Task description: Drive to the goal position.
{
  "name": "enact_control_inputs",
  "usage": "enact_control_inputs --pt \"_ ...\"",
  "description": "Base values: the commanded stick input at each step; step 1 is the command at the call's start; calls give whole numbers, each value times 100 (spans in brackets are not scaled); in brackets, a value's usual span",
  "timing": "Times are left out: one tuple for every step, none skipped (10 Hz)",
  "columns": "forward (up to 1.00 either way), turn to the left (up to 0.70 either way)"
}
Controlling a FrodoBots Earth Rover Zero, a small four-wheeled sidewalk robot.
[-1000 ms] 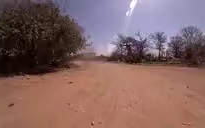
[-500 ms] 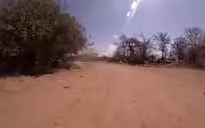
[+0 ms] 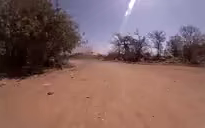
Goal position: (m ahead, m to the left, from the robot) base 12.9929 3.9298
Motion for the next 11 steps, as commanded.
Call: enact_control_inputs --pt "100 0" --pt "100 0" --pt "100 0" --pt "100 0" --pt "100 0" --pt "100 0" --pt "100 0" --pt "100 0" --pt "100 0" --pt "100 0" --pt "100 -8"
